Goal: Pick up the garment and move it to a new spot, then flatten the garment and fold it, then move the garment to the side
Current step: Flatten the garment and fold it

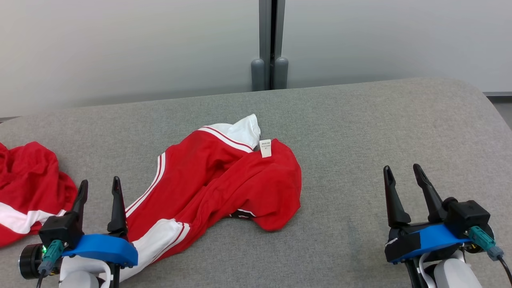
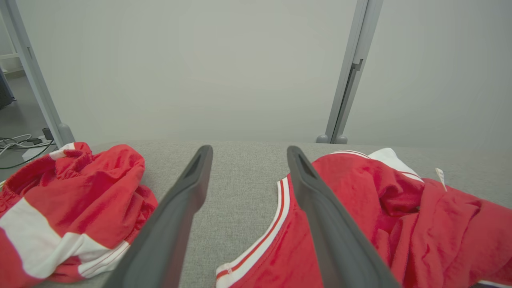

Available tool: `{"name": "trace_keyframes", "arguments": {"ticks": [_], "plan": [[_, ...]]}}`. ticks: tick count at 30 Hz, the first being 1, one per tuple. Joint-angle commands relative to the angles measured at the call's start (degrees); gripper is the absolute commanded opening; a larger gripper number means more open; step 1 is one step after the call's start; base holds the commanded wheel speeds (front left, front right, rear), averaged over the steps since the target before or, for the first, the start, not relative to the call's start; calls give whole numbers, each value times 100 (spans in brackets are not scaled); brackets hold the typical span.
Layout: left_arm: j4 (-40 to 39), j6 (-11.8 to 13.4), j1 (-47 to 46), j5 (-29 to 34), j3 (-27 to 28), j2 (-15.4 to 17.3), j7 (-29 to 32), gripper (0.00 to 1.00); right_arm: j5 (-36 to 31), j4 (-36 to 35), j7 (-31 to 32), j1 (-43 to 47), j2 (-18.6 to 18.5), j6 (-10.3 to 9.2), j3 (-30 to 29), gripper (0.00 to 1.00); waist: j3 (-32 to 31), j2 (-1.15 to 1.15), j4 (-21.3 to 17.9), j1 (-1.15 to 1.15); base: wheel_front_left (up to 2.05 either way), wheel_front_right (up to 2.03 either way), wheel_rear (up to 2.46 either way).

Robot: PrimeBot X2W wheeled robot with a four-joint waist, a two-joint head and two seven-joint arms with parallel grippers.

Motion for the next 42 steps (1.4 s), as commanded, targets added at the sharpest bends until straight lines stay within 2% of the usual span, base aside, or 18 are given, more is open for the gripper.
{"name": "trace_keyframes", "arguments": {"ticks": [1,14,18,22,32,42], "plan": [[45,-7,-100,-17,-9,31,-22,100,-46,18,-22,69,-25,1,-5,100,-7,0,13,0,0,0,0],[217,11,-190,-17,-85,47,-51,100,-106,113,-22,9,-24,1,55,100,-37,0,145,0,0,0,0],[169,0,-292,11,-146,17,-50,100,-263,144,-22,-301,-24,1,213,100,49,0,294,0,0,0,0],[64,-14,-391,26,-236,-38,-51,100,-566,449,6,-1010,-39,1,469,100,221,0,565,0,0,0,0],[-171,-49,-652,22,-415,-206,-52,100,-784,1910,311,-2550,-388,1,906,100,672,0,1267,0,0,0,0],[-233,-60,-795,-16,-542,-358,-53,100,-726,3796,674,-3281,-780,1,1005,100,980,0,1706,0,0,0,0]]}}
